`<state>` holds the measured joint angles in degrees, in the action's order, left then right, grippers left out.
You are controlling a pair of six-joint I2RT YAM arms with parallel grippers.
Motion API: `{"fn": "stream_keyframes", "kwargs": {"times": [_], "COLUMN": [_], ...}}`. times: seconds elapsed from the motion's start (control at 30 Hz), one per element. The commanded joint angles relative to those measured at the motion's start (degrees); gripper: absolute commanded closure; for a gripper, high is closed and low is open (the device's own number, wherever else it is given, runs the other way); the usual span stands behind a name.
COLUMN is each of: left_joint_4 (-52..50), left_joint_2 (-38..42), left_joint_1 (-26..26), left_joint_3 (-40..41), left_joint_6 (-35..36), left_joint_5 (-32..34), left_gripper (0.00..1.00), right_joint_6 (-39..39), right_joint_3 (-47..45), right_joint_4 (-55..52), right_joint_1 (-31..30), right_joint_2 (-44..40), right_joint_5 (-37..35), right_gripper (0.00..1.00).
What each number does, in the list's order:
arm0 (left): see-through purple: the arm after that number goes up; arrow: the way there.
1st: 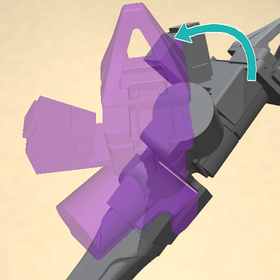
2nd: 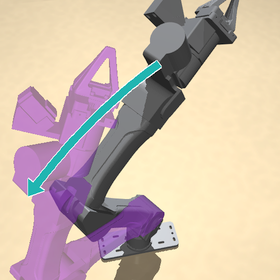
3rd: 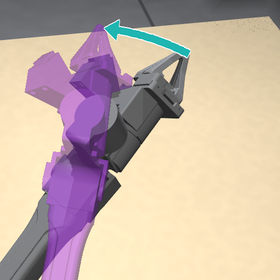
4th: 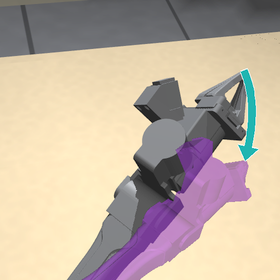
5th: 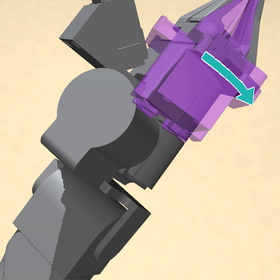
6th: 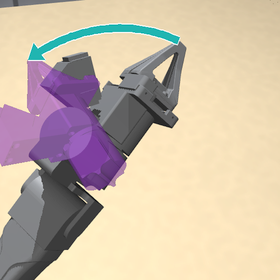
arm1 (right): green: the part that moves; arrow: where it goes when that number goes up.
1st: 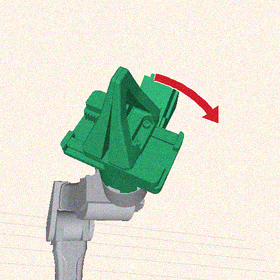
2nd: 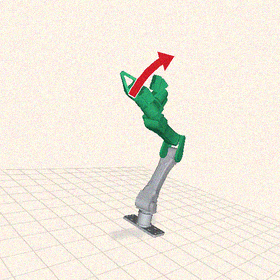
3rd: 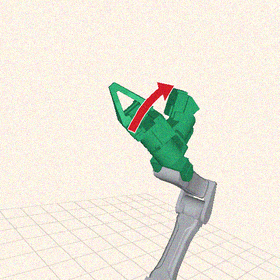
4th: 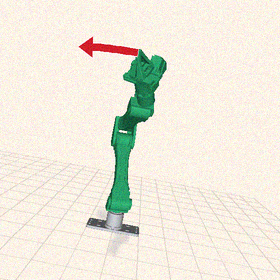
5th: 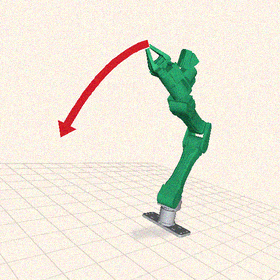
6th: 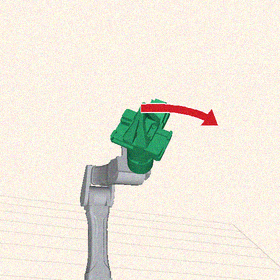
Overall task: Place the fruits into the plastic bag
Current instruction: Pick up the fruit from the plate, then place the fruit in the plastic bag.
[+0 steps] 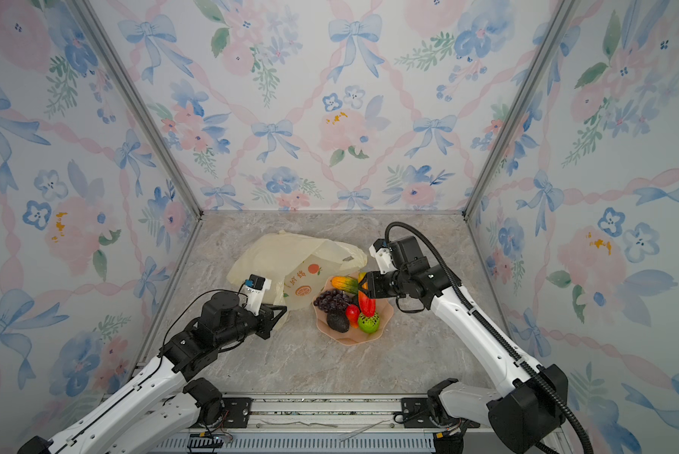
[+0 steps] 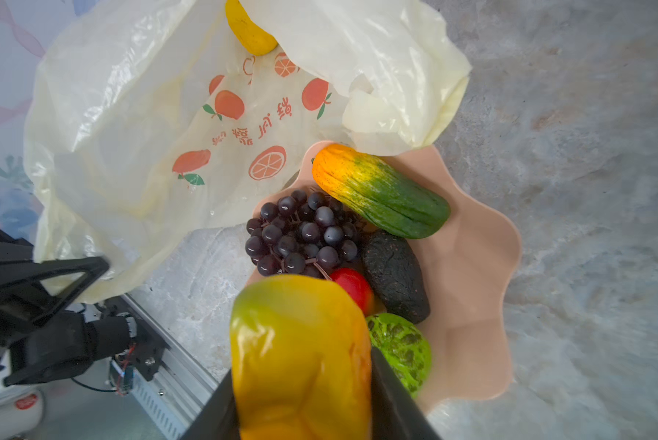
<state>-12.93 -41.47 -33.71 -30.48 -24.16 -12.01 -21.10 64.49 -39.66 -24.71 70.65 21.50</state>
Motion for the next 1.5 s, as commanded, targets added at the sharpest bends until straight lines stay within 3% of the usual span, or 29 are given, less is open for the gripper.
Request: {"fn": "stream_keyframes", "kwargs": {"times": [0.0,0.3,0.53,0.77,1.07,1.47], "left_joint_4": [0.6,0.6,0.6,0.5,0.6,0.6], "left_joint_2": [0.0,0.4,0.7,0.6,1.0,0.7], "left_joint_1": [0.4,0.4,0.4,0.4,0.4,0.4], "left_joint_3": [-0.7,-0.6,-0.6,-0.7,-0.5,-0.6], "left_joint_6": [0.7,0.6,0.6,0.6,0.6,0.6], "left_joint_5": [-0.3,-0.3,-0.3,-0.5,-0.5,-0.7], "left_gripper": [1.0,1.0,1.0,1.0,1.0,1.0], "right_joint_6": [-13.0,-38.5,-49.2,-55.4,-56.7,-59.6], "right_joint_3": [-3.5,-13.8,-19.7,-22.6,-17.6,-7.9], "right_joint_4": [6.5,23.9,27.7,33.0,42.2,53.7], "right_joint_1": [3.0,4.7,1.9,-7.0,-13.9,-18.3], "right_joint_2": [-1.3,-6.8,-14.2,-15.8,-2.6,17.8], "right_joint_5": [8.7,7.5,-6.2,-20.1,-22.0,-21.5], "right_gripper": [0.55,0.56,0.57,0.58,0.58,0.59]}}
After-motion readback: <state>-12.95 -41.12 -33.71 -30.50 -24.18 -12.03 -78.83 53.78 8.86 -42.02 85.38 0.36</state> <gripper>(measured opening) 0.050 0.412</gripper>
